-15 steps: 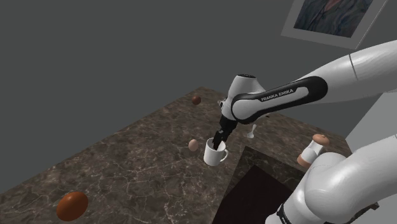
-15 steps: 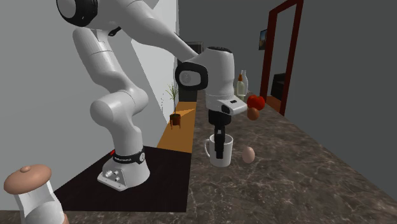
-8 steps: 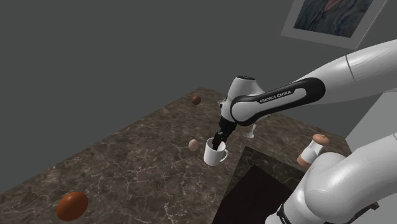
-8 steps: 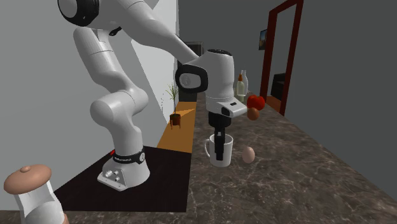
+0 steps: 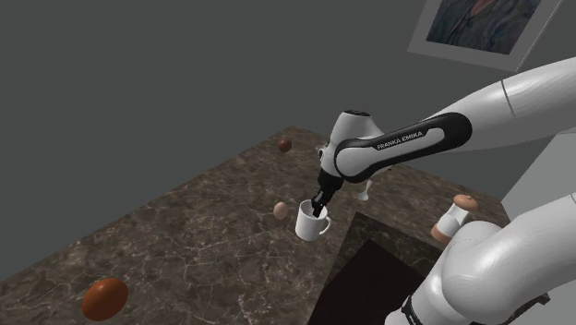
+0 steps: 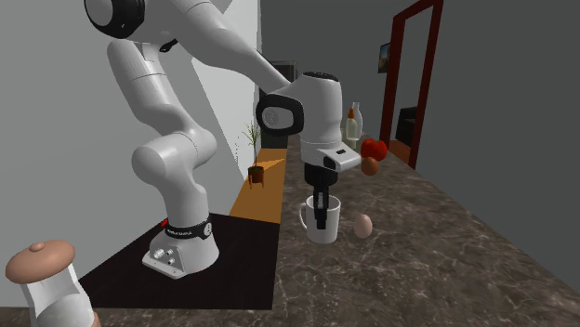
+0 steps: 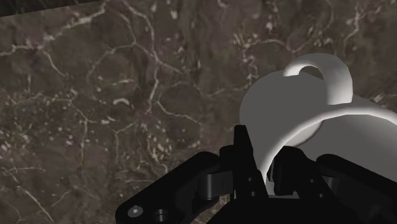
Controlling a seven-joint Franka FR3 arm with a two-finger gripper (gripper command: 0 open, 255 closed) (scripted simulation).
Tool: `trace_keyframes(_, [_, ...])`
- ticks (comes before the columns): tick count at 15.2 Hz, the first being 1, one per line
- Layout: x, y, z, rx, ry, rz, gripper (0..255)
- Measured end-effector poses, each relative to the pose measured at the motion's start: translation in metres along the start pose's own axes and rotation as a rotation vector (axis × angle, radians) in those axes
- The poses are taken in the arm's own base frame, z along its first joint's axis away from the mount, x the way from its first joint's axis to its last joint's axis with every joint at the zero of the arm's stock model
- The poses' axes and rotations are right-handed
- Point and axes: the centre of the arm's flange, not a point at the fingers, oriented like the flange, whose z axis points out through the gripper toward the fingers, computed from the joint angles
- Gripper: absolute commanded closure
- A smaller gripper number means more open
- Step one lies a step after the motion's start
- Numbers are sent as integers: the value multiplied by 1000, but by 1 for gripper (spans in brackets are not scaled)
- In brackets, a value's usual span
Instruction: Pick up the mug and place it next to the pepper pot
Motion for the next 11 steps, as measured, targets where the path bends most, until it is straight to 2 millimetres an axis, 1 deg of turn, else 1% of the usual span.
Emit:
trace_keyframes(4, [0, 0, -2, 0, 0, 0, 255])
trace_keyframes(11, [2, -3, -37, 0, 1, 0, 255])
